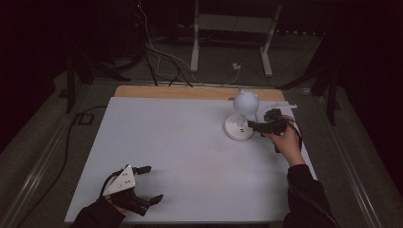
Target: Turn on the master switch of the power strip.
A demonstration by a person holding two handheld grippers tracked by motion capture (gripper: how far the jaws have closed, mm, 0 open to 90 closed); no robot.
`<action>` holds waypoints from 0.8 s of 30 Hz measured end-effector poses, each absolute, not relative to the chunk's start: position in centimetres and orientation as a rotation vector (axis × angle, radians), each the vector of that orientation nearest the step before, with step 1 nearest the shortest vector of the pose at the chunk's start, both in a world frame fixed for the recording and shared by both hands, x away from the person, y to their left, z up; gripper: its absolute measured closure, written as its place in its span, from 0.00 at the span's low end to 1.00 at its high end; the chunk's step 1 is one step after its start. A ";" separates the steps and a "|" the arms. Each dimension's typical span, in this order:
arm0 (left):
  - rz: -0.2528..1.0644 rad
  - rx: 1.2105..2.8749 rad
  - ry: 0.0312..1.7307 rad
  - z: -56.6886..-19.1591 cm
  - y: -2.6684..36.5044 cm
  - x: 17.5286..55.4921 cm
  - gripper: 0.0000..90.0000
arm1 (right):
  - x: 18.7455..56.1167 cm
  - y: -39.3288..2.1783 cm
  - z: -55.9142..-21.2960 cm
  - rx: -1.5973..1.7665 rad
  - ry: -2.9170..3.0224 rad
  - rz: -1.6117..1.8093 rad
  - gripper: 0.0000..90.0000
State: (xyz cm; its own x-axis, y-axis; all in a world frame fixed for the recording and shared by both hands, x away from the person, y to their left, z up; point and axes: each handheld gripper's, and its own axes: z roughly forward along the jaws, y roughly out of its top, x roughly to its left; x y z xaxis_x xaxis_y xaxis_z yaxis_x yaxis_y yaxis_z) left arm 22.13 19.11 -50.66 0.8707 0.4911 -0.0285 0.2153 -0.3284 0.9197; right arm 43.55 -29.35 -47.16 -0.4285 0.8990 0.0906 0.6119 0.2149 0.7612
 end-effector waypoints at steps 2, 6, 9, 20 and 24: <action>0.307 1.917 0.523 -50.7 19.1 22.1 0.00 | 43.6 -29.3 -47.3 1.414 2.107 1.056 0.25; 0.306 1.917 0.523 -50.7 19.1 22.1 0.00 | 43.6 -29.2 -47.4 1.457 2.069 1.032 0.45; 0.305 1.917 0.523 -50.7 19.1 22.1 0.00 | 43.6 -29.2 -47.4 1.468 2.051 1.017 0.56; 0.304 1.917 0.525 -50.7 19.1 22.2 0.00 | 43.6 -28.7 -47.4 1.424 2.077 0.973 0.96; 0.303 1.917 0.525 -50.7 19.1 22.2 0.00 | 43.5 -28.5 -47.5 1.403 2.090 0.952 1.00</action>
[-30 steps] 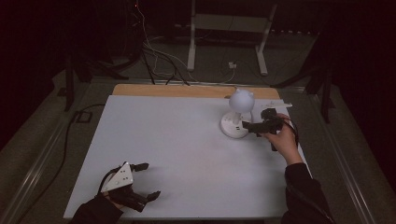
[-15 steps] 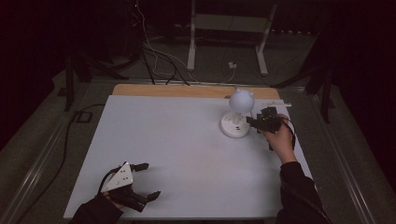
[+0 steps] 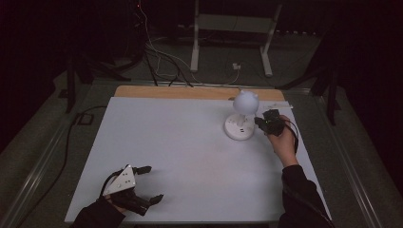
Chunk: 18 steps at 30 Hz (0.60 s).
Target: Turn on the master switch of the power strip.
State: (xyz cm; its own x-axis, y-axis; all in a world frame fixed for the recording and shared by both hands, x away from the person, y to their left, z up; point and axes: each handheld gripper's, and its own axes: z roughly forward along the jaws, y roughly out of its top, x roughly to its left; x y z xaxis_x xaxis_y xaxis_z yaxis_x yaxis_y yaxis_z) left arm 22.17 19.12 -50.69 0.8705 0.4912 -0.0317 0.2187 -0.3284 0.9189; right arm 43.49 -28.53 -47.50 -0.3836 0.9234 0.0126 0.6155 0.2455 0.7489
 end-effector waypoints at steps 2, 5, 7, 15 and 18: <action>0.303 1.917 0.525 -50.7 19.1 22.2 0.00 | 43.4 -28.4 -47.7 1.400 2.092 0.945 1.00; 0.302 1.917 0.525 -50.7 19.1 22.2 0.00 | 43.3 -28.1 -48.0 1.389 2.104 0.944 1.00; 0.301 1.918 0.526 -50.7 19.1 22.2 0.00 | 43.2 -28.0 -48.1 1.390 2.110 0.953 1.00; 0.301 1.919 0.526 -50.7 19.1 22.2 0.00 | 43.0 -27.6 -48.7 1.392 2.114 0.965 1.00; 0.299 1.919 0.526 -50.7 19.1 22.2 0.00 | 43.0 -27.4 -48.9 1.391 2.104 0.967 1.00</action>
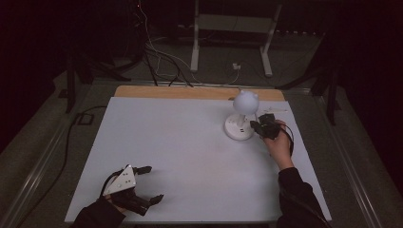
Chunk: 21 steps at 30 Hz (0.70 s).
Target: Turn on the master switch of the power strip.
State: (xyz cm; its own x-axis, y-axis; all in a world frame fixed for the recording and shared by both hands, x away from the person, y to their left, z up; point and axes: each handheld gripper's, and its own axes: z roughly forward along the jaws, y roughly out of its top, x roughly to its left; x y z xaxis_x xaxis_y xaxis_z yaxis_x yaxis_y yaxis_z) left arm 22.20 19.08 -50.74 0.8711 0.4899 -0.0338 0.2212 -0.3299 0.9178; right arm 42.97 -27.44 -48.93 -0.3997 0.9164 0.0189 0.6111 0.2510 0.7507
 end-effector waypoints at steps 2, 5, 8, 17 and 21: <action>0.299 1.919 0.525 -50.7 19.1 22.2 0.00 | 43.0 -27.4 -49.0 1.390 2.107 0.968 1.00; 0.300 1.919 0.526 -50.7 19.1 22.2 0.00 | 43.0 -27.2 -49.3 1.389 2.111 0.960 1.00; 0.299 1.919 0.525 -50.7 19.1 22.2 0.00 | 43.0 -27.0 -49.5 1.383 2.110 0.956 1.00; 0.299 1.918 0.527 -50.8 19.1 22.2 0.00 | 43.1 -26.7 -49.9 1.367 2.105 0.940 1.00; 0.298 1.919 0.527 -50.8 19.1 22.2 0.00 | 43.0 -26.7 -50.0 1.354 2.106 0.936 1.00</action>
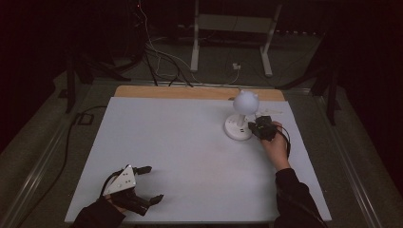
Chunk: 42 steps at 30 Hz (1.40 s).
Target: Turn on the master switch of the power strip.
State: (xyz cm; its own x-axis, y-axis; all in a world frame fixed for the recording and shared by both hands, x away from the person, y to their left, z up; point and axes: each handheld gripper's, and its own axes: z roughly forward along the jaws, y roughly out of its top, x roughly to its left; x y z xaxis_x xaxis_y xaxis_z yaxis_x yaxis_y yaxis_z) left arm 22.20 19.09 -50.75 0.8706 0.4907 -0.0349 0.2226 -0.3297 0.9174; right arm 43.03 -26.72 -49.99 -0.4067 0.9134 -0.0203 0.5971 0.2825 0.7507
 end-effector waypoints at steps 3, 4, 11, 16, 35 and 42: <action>0.299 1.920 0.527 -50.8 19.1 22.2 0.00 | 43.0 -26.7 -50.0 1.339 2.112 0.923 1.00; 0.299 1.920 0.526 -50.8 19.1 22.2 0.00 | 43.0 -26.6 -50.0 1.324 2.112 0.915 1.00; 0.298 1.921 0.525 -50.7 19.0 22.2 0.00 | 43.3 -26.6 -50.0 1.362 2.116 0.910 1.00; 0.299 1.922 0.522 -50.8 19.0 22.1 0.00 | 43.0 -26.6 -50.2 1.350 2.104 0.917 1.00; 0.300 1.924 0.519 -50.7 19.0 22.1 0.00 | 42.5 -26.0 -50.8 1.323 2.053 0.890 1.00; 0.303 1.924 0.517 -50.7 19.0 22.1 0.00 | 42.3 -25.5 -50.8 1.305 2.036 0.859 1.00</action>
